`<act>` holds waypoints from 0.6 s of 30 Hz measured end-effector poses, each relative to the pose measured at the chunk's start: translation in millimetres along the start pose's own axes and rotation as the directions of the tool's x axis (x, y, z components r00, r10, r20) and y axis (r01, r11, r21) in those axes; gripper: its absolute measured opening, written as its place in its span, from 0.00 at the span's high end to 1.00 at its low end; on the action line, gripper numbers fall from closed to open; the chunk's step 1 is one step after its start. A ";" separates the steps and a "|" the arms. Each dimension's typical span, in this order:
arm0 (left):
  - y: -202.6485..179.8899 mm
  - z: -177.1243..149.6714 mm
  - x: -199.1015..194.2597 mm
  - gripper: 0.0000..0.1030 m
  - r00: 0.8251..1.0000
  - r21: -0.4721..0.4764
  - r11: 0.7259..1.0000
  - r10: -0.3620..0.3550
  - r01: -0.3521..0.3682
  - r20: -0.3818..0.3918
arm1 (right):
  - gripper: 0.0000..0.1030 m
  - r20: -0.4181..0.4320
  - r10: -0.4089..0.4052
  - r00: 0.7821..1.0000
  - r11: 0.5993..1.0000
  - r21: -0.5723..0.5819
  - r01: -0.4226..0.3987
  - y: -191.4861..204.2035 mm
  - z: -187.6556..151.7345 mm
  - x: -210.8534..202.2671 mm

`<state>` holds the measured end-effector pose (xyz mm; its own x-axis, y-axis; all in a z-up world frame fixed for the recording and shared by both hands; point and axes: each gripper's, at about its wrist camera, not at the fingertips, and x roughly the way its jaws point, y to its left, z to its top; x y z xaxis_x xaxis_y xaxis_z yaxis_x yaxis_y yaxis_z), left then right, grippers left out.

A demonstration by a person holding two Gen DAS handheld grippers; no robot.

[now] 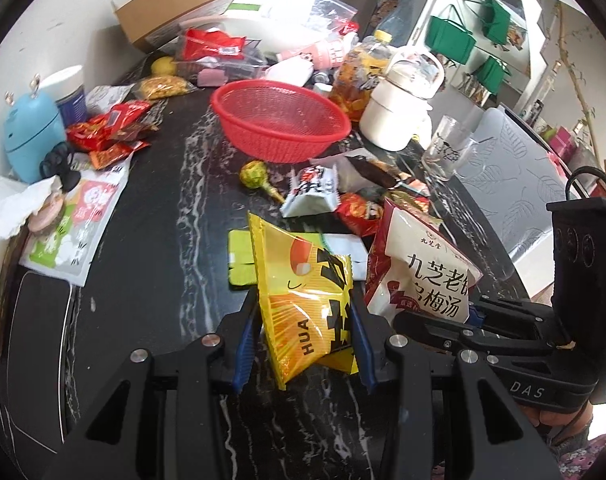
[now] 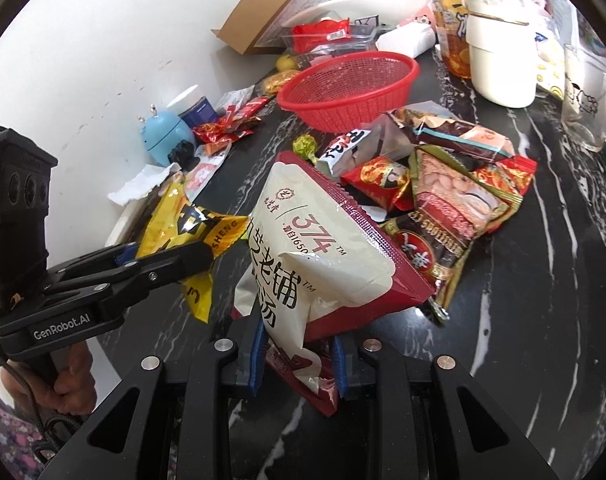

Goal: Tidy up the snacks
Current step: 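Carry the yellow chip bag over the red basket and release it with the left gripper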

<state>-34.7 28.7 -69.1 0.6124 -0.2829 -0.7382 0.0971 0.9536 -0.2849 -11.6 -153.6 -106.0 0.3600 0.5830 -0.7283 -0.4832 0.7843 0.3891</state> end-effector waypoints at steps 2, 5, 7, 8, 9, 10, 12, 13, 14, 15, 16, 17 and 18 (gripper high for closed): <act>-6.0 2.4 -0.2 0.61 1.000 0.017 1.000 -0.010 0.010 0.004 | 0.74 0.014 -0.007 1.000 1.000 0.002 0.007 -0.3 -1.1 -6.3; -12.7 4.6 -1.5 0.61 1.000 0.035 0.999 -0.021 0.021 0.012 | 0.74 0.038 -0.018 0.999 1.000 0.006 0.018 -0.8 -2.8 -17.2; -16.9 6.5 -2.6 0.61 0.999 0.044 0.999 -0.030 0.029 0.018 | 0.74 0.051 -0.026 0.998 1.000 0.008 0.026 -1.0 -2.9 -23.2; -19.1 7.9 -3.7 0.61 0.999 0.048 0.998 -0.035 0.034 0.022 | 0.74 0.059 -0.031 0.998 0.999 0.008 0.031 -0.8 -2.6 -27.2; -21.0 9.0 -4.8 0.61 0.999 0.052 0.998 -0.038 0.037 0.027 | 0.74 0.065 -0.033 0.997 0.999 0.008 0.033 -1.0 -1.7 -30.1; -23.0 10.6 -5.8 0.61 0.999 0.056 0.998 -0.042 0.040 0.032 | 0.74 0.073 -0.035 0.997 0.999 0.007 0.034 -1.2 -0.9 -33.9; -27.2 14.6 -8.7 0.61 0.998 0.068 0.997 -0.049 0.045 0.045 | 0.74 0.084 -0.027 0.996 1.000 0.007 0.027 -2.2 0.7 -39.4; -28.9 16.3 -9.7 0.61 0.997 0.071 0.996 -0.049 0.045 0.051 | 0.74 0.090 -0.024 0.996 1.000 0.006 0.023 -2.5 2.1 -42.5; -30.5 18.2 -11.1 0.61 0.997 0.075 0.996 -0.051 0.047 0.059 | 0.74 0.096 -0.024 0.995 1.000 0.003 0.024 -1.9 3.2 -45.0; -32.4 20.9 -13.2 0.61 0.996 0.079 0.996 -0.055 0.050 0.069 | 0.74 0.102 -0.025 0.994 1.000 0.000 0.025 -2.1 4.7 -47.2; -33.5 21.9 -14.6 0.61 0.996 0.081 0.995 -0.056 0.050 0.076 | 0.74 0.109 -0.028 0.994 1.000 -0.003 0.028 -2.4 5.3 -49.6; -35.4 24.7 -16.8 0.61 0.995 0.085 0.995 -0.059 0.052 0.086 | 0.74 0.116 -0.030 0.993 0.999 -0.008 0.031 -2.5 7.2 -51.7; -36.9 26.4 -18.4 0.61 0.994 0.089 0.995 -0.061 0.053 0.094 | 0.74 0.124 -0.030 0.992 0.999 -0.014 0.032 -2.8 9.9 -54.5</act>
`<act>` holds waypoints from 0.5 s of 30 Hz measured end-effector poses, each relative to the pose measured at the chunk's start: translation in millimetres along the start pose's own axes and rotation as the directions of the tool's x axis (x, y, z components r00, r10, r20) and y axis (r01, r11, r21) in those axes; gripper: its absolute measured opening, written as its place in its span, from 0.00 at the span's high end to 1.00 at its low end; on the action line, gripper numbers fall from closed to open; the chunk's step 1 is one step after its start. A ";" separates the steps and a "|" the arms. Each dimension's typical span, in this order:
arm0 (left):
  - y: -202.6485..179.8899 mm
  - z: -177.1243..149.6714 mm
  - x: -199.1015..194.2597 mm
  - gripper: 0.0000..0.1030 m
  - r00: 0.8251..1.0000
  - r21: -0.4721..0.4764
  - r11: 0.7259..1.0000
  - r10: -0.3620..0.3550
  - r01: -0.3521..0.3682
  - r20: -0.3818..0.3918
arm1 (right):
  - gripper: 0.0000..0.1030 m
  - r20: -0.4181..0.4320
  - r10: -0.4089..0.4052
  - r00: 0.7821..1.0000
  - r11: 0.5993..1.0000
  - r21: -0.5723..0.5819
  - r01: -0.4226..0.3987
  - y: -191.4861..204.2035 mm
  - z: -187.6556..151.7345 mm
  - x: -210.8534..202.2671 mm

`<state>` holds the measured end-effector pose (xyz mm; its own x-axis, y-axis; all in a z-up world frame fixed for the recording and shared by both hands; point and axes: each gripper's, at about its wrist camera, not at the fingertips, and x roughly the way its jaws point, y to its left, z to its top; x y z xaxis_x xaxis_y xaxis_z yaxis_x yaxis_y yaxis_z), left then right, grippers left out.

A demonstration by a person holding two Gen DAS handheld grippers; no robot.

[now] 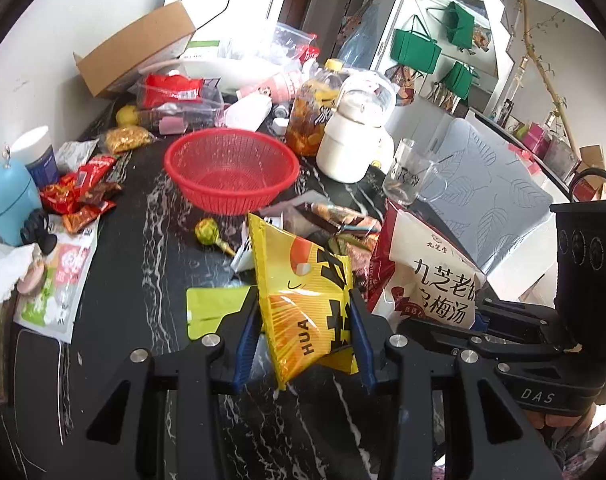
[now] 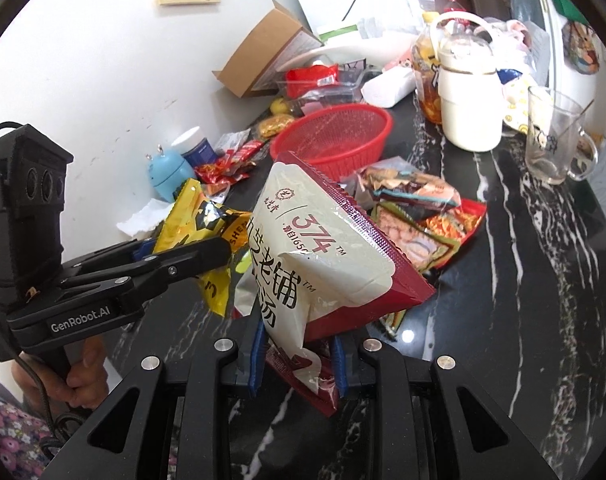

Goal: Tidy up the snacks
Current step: 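Carry the yellow chip bag over the red basket and release it with the left gripper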

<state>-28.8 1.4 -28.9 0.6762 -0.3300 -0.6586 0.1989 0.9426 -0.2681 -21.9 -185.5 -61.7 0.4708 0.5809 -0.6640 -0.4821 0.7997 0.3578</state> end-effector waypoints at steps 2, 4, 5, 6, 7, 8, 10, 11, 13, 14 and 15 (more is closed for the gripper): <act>-3.0 5.8 -3.0 0.61 1.000 0.012 1.000 0.001 -0.001 0.020 | 0.74 0.014 0.000 1.000 1.000 -0.008 0.000 -0.4 6.2 -3.2; -4.3 11.6 -4.3 0.61 0.999 0.022 1.000 0.003 -0.004 0.037 | 0.74 0.025 0.001 1.000 1.000 -0.012 -0.001 -1.8 11.5 -5.8; -5.1 15.2 -5.0 0.61 0.999 0.027 1.000 0.004 -0.005 0.046 | 0.74 0.034 0.002 0.999 1.000 -0.016 -0.001 -2.4 16.1 -7.3; -6.1 19.6 -6.3 0.61 0.998 0.034 0.999 0.004 -0.006 0.060 | 0.74 0.041 0.003 0.999 1.000 -0.020 -0.002 -3.1 19.4 -8.7; -6.7 22.6 -7.2 0.61 0.998 0.038 0.999 0.004 -0.007 0.070 | 0.74 0.047 0.002 0.999 1.000 -0.024 -0.001 -3.7 22.7 -9.8; -7.4 25.7 -7.8 0.61 0.997 0.043 0.999 0.006 -0.009 0.080 | 0.74 0.058 -0.001 0.998 1.000 -0.031 0.003 -4.0 27.5 -11.9; -8.7 32.8 -8.7 0.61 0.995 0.053 0.998 0.011 -0.016 0.098 | 0.74 0.075 -0.005 0.997 0.999 -0.043 0.008 -4.7 35.2 -15.2; -9.1 36.6 -8.9 0.61 0.994 0.057 0.998 0.012 -0.018 0.107 | 0.74 0.083 -0.008 0.997 0.999 -0.048 0.012 -4.5 38.6 -17.0; -9.8 45.1 -9.2 0.61 0.992 0.066 0.998 0.014 -0.022 0.128 | 0.74 0.096 -0.012 0.995 0.998 -0.056 0.017 -4.9 45.5 -19.0; -9.8 48.0 -9.3 0.61 0.991 0.069 0.997 0.014 -0.023 0.136 | 0.74 0.104 -0.012 0.994 0.998 -0.061 0.018 -5.3 50.7 -20.0; -10.4 52.8 -9.7 0.61 0.989 0.074 0.997 0.016 -0.027 0.148 | 0.74 0.110 -0.012 0.994 0.998 -0.066 0.019 -5.6 53.8 -20.4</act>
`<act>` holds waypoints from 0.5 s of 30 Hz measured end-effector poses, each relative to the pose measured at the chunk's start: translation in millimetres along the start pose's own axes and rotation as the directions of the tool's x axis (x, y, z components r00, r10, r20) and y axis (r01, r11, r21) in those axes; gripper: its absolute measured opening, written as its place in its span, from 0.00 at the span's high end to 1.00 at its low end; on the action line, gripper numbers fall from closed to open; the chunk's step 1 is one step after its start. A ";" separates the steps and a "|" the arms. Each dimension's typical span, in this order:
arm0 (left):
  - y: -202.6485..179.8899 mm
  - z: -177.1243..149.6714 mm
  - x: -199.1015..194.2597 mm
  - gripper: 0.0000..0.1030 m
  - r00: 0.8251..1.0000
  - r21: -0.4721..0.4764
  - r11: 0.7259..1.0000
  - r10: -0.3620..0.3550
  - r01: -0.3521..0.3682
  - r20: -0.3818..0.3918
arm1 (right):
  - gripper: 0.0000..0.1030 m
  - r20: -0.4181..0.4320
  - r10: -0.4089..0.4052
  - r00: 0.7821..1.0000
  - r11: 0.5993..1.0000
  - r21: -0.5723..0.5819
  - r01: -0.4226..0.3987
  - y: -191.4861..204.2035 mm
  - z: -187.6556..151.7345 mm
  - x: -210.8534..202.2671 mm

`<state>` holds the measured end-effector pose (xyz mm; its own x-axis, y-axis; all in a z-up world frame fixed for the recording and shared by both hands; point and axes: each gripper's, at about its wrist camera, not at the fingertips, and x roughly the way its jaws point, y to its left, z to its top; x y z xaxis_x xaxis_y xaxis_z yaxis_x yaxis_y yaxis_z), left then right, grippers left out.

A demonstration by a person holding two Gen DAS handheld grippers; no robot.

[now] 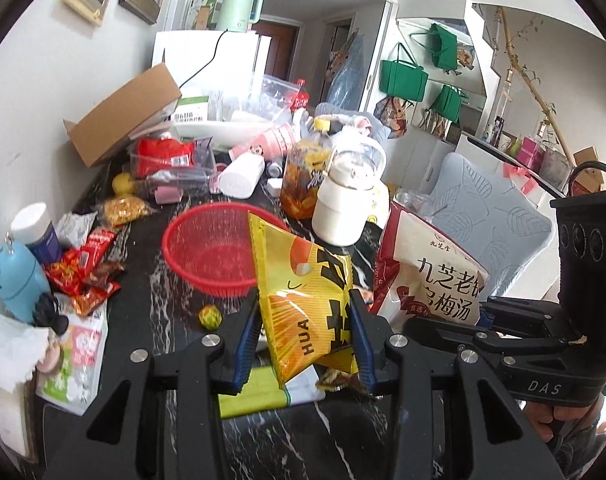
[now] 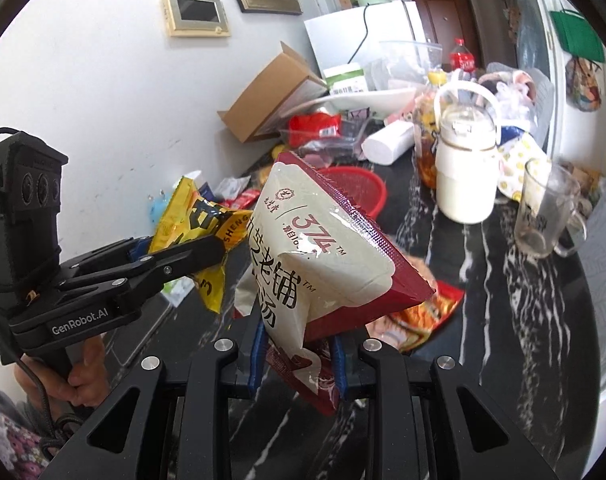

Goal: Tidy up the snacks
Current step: 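Carry the yellow chip bag over the red basket and release it with the left gripper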

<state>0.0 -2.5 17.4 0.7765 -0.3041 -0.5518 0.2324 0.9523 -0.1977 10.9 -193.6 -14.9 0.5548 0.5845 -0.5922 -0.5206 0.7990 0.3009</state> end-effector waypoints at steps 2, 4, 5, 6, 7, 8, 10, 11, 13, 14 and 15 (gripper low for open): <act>0.9 8.1 1.8 0.61 1.000 0.011 1.000 0.006 -0.006 0.018 | 0.74 0.011 0.001 1.000 1.000 -0.009 -0.001 -2.5 8.8 1.5; 1.8 16.2 3.8 0.61 0.999 0.019 1.000 0.009 -0.009 0.035 | 0.74 0.017 0.003 1.000 1.000 -0.013 -0.002 -5.3 16.3 3.2; 3.2 21.4 6.0 0.61 0.999 0.023 1.000 0.010 -0.011 0.042 | 0.74 0.020 0.001 1.000 1.000 -0.015 -0.001 -6.9 21.6 4.7; 4.7 26.1 8.0 0.61 0.999 0.024 1.000 0.012 -0.013 0.049 | 0.74 0.024 0.000 1.000 1.000 -0.018 0.000 -8.1 25.7 5.8; 5.8 30.2 9.6 0.61 0.998 0.025 1.000 0.012 -0.014 0.055 | 0.74 0.028 -0.001 1.000 1.000 -0.021 0.002 -9.2 29.8 6.8; 7.0 34.1 11.5 0.61 0.998 0.028 1.000 0.012 -0.014 0.060 | 0.74 0.032 -0.005 0.999 1.000 -0.026 0.006 -11.1 35.9 9.0; 10.5 44.4 17.7 0.61 0.997 0.032 0.999 0.016 -0.018 0.074 | 0.74 0.040 -0.009 0.999 0.999 -0.037 0.010 -13.4 45.6 12.4; 12.7 49.1 21.0 0.61 0.997 0.031 0.999 0.017 -0.020 0.076 | 0.74 0.044 -0.010 0.999 0.999 -0.041 0.012 -14.4 50.8 14.3; 16.1 57.3 26.3 0.61 0.996 0.026 1.000 0.015 -0.017 0.083 | 0.74 0.050 -0.012 0.999 0.999 -0.047 0.015 -16.8 59.8 18.1; 17.4 61.7 29.2 0.61 0.996 0.024 1.000 0.014 -0.016 0.085 | 0.74 0.053 -0.015 0.998 0.999 -0.050 0.017 -18.9 66.2 21.4; 19.4 66.4 32.8 0.61 0.996 0.023 1.000 0.014 -0.016 0.089 | 0.74 0.056 -0.016 0.998 0.998 -0.052 0.019 -20.1 70.7 23.5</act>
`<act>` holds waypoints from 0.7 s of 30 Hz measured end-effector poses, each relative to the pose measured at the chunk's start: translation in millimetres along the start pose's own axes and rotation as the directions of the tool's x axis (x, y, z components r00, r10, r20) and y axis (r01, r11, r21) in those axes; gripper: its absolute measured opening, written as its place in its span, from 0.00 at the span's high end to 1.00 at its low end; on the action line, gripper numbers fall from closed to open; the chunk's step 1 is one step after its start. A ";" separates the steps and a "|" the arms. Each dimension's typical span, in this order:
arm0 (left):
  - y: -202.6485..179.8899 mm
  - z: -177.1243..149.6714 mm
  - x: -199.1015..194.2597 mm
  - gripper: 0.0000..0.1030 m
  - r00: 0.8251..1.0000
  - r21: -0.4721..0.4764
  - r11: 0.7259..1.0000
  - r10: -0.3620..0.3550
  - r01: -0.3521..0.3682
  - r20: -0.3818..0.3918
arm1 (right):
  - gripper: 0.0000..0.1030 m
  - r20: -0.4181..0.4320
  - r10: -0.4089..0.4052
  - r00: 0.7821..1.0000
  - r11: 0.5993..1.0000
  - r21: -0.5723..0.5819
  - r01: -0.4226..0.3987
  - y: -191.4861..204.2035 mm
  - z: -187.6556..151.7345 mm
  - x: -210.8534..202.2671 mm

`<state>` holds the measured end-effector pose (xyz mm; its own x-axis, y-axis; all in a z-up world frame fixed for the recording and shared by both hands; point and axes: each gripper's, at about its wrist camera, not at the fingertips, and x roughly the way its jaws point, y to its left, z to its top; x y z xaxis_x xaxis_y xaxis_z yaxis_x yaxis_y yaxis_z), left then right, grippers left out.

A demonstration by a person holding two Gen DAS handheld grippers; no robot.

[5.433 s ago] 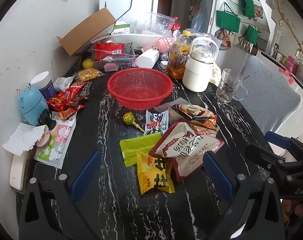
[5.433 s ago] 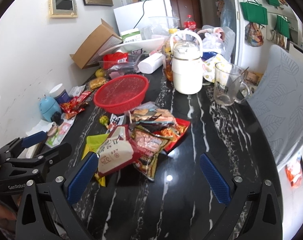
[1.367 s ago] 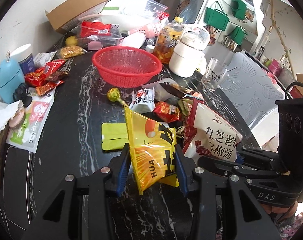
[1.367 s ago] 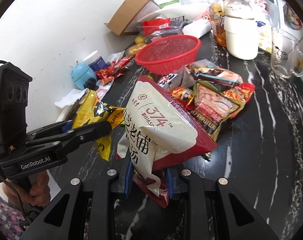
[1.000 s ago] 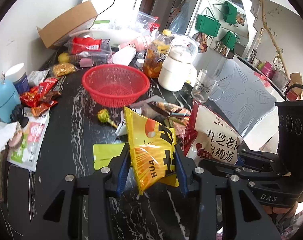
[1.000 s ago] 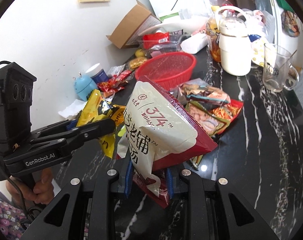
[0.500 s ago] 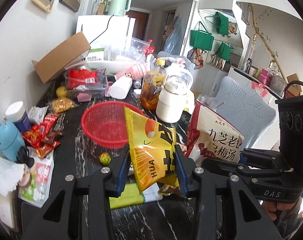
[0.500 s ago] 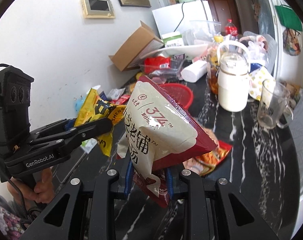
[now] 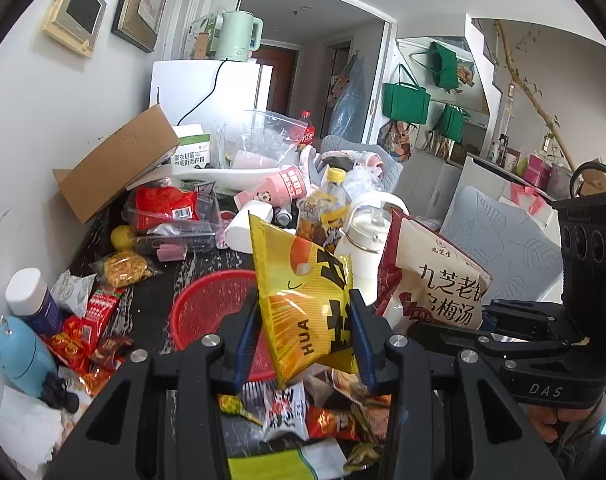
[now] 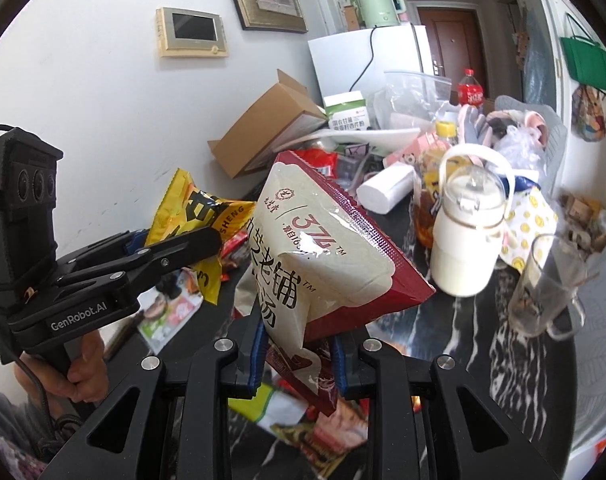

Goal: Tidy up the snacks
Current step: 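Carry the yellow chip bag over the red basket and release it with the left gripper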

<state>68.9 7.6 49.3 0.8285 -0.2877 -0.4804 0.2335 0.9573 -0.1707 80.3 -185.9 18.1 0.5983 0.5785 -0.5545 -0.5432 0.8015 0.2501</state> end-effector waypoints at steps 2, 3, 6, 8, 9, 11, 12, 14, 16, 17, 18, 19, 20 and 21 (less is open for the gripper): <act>3.6 7.7 9.1 0.61 1.000 0.005 1.000 0.009 -0.009 0.007 | 0.74 0.003 -0.004 1.000 1.000 -0.007 0.004 -4.3 9.6 6.9; 5.8 11.2 13.7 0.61 1.000 0.005 1.000 0.014 -0.014 0.009 | 0.74 0.004 -0.007 1.000 1.000 -0.008 0.007 -5.9 13.5 10.0; 13.9 19.8 27.4 0.61 1.000 -0.004 1.000 0.022 -0.022 0.006 | 0.74 0.001 -0.013 1.000 1.000 -0.015 0.013 -12.9 25.4 23.7; 20.0 25.1 36.9 0.61 1.000 -0.011 0.999 0.030 -0.030 0.000 | 0.74 -0.004 -0.018 1.000 1.000 -0.021 0.018 -16.5 32.9 34.3; 23.5 27.6 42.3 0.61 0.999 -0.014 0.999 0.036 -0.036 -0.002 | 0.74 -0.007 -0.020 1.000 1.000 -0.024 0.020 -18.3 36.0 39.2; 28.9 30.5 51.8 0.61 0.999 -0.014 0.999 0.050 -0.050 -0.007 | 0.74 -0.013 -0.024 1.000 0.999 -0.032 0.024 -20.2 40.4 49.1; 31.3 31.8 56.4 0.61 0.998 -0.011 0.998 0.056 -0.056 -0.010 | 0.74 -0.016 -0.026 1.000 0.999 -0.035 0.025 -21.4 42.5 53.2; 36.8 33.3 66.2 0.61 0.997 -0.006 0.997 0.073 -0.073 -0.017 | 0.74 -0.026 -0.026 0.999 0.999 -0.040 0.025 -23.7 46.5 63.1; 42.7 33.8 77.2 0.61 0.996 -0.004 0.996 0.087 -0.088 -0.034 | 0.74 -0.038 -0.029 0.999 0.999 -0.044 0.027 -25.5 49.3 72.7; 45.4 33.5 82.6 0.61 0.995 -0.003 0.996 0.092 -0.092 -0.040 | 0.74 -0.043 -0.033 0.999 0.998 -0.048 0.031 -26.2 50.5 77.7; 48.0 32.5 87.7 0.61 0.994 0.001 0.995 0.098 -0.098 -0.047 | 0.74 -0.048 -0.038 0.998 0.998 -0.050 0.035 -26.9 51.2 81.8; 50.2 32.0 92.6 0.61 0.993 0.004 0.994 0.108 -0.108 -0.053 | 0.74 -0.055 -0.043 0.998 0.998 -0.054 0.040 -27.5 51.7 87.1; 52.2 31.7 96.5 0.61 0.992 0.007 0.993 0.116 -0.115 -0.058 | 0.74 -0.058 -0.043 0.997 0.998 -0.056 0.040 -28.1 52.1 90.4; 54.8 29.9 102.6 0.61 0.990 0.009 0.992 0.124 -0.124 -0.070 | 0.74 -0.067 -0.046 0.997 0.998 -0.056 0.042 -28.7 51.6 95.5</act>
<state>181.9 31.5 16.4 0.8137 -0.1677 -0.5565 0.1336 0.9858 -0.1017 183.4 -145.8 -1.1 0.5818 0.5297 -0.6172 -0.5497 0.8154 0.1817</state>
